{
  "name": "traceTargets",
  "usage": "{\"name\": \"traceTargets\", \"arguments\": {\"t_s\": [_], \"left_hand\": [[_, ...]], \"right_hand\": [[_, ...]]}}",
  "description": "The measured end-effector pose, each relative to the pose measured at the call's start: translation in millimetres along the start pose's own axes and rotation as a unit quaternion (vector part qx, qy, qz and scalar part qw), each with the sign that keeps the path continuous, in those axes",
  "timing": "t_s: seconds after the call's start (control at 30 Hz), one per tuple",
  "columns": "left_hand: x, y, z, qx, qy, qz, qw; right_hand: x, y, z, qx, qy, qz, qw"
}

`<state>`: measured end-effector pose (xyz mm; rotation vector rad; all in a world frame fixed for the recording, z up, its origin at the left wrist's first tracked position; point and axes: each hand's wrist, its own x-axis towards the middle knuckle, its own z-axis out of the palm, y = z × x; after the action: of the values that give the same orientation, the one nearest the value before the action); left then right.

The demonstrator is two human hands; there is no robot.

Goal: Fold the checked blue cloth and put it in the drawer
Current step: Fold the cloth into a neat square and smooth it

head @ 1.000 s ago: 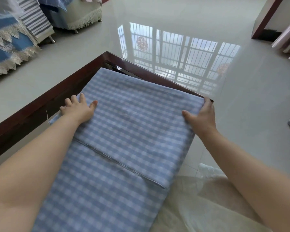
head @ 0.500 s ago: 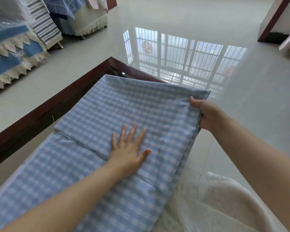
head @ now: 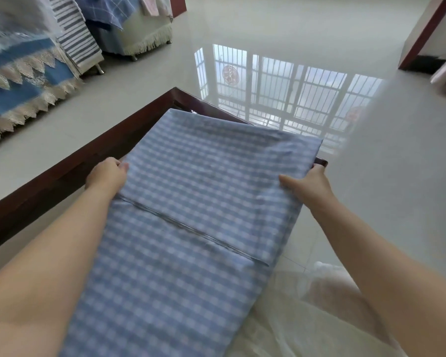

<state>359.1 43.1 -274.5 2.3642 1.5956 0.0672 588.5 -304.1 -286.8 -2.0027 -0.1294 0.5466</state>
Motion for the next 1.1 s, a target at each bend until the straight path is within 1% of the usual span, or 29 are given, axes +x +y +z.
{"name": "traceTargets", "arguments": {"t_s": [0.03, 0.13, 0.17, 0.2, 0.23, 0.27, 0.3, 0.33, 0.37, 0.4, 0.43, 0.53, 0.57, 0.6, 0.67, 0.77, 0.8, 0.87, 0.9, 0.93, 0.97, 1.0, 1.03, 1.1], "left_hand": [[3.9, 1.1, -5.8, 0.003, -0.043, -0.013, 0.999], [13.9, -1.7, -21.6, 0.002, -0.189, -0.040, 0.981], [16.2, -3.0, -25.8, -0.009, -0.227, -0.044, 0.973], [17.5, -3.6, -30.1, -0.021, -0.253, -0.045, 0.966], [18.0, -3.1, -34.3, -0.037, -0.267, -0.040, 0.962], [17.9, -1.8, -39.1, -0.045, -0.273, -0.025, 0.961], [18.5, -0.5, -44.1, -0.040, -0.271, -0.011, 0.962], [20.8, 1.6, -49.3, -0.026, -0.260, 0.000, 0.965], [23.2, 4.0, -53.9, -0.006, -0.244, -0.001, 0.970], [25.7, 6.3, -56.1, 0.010, -0.237, -0.013, 0.971], [28.7, 8.5, -56.0, 0.020, -0.233, -0.032, 0.972], [31.2, 12.2, -47.0, -0.016, -0.235, -0.097, 0.967], [30.1, 13.3, -44.6, -0.047, -0.232, -0.107, 0.966], [29.4, 16.5, -43.5, -0.092, -0.220, -0.097, 0.966], [34.1, 27.9, -45.9, -0.192, -0.166, -0.048, 0.966], [44.7, 56.0, -49.6, -0.307, -0.068, 0.039, 0.948], [45.1, 64.7, -49.7, -0.333, -0.058, 0.056, 0.940], [44.4, 76.7, -47.6, -0.396, -0.076, 0.069, 0.912], [43.3, 79.9, -46.7, -0.443, -0.099, 0.065, 0.889], [39.5, 81.2, -46.1, -0.499, -0.130, 0.053, 0.855], [35.8, 78.2, -45.0, -0.553, -0.166, 0.039, 0.815], [33.0, 70.4, -44.0, -0.600, -0.195, 0.018, 0.775], [33.4, 57.3, -42.7, -0.637, -0.210, 0.000, 0.741], [36.0, 17.9, -42.8, -0.684, -0.229, -0.044, 0.691]], "right_hand": [[-2.6, 2.6, -0.4, -0.004, -0.019, -0.004, 1.000], [-6.2, 3.9, -8.2, 0.126, -0.068, 0.036, 0.989], [-11.2, 1.5, -12.2, 0.146, -0.081, 0.040, 0.985], [-14.8, -0.9, -17.5, 0.118, -0.089, 0.032, 0.989], [-18.3, -4.5, -23.3, 0.066, -0.098, 0.014, 0.993], [-21.3, -8.0, -29.0, 0.005, -0.111, -0.004, 0.994], [-25.0, -12.2, -33.0, -0.026, -0.132, -0.004, 0.991], [-25.4, -13.1, -35.6, -0.027, -0.167, 0.015, 0.986], [-26.3, -13.6, -36.5, -0.004, -0.205, 0.044, 0.978], [-25.8, -12.0, -35.1, 0.048, -0.232, 0.082, 0.968], [-27.2, -11.5, -32.2, 0.113, -0.242, 0.117, 0.957], [-27.6, -9.0, -25.3, 0.260, -0.224, 0.190, 0.920], [-25.2, -10.0, -25.4, 0.295, -0.216, 0.197, 0.910], [-20.7, -11.8, -25.9, 0.318, -0.209, 0.188, 0.906], [-12.0, -22.2, -26.2, 0.325, -0.191, 0.135, 0.916], [-2.4, -44.3, -26.4, 0.298, -0.150, 0.005, 0.943], [1.0, -48.7, -26.6, 0.289, -0.139, -0.043, 0.946], [3.5, -53.1, -25.4, 0.239, -0.107, -0.156, 0.952], [0.0, -53.3, -24.8, 0.196, -0.087, -0.226, 0.950], [-4.8, -50.1, -23.2, 0.147, -0.075, -0.303, 0.938], [-13.5, -45.3, -21.1, 0.090, -0.067, -0.379, 0.919], [-23.2, -36.9, -17.6, 0.039, -0.072, -0.447, 0.891], [-32.1, -25.0, -13.9, -0.011, -0.084, -0.497, 0.864], [-41.1, 0.9, -11.2, -0.097, -0.079, -0.548, 0.827]]}}
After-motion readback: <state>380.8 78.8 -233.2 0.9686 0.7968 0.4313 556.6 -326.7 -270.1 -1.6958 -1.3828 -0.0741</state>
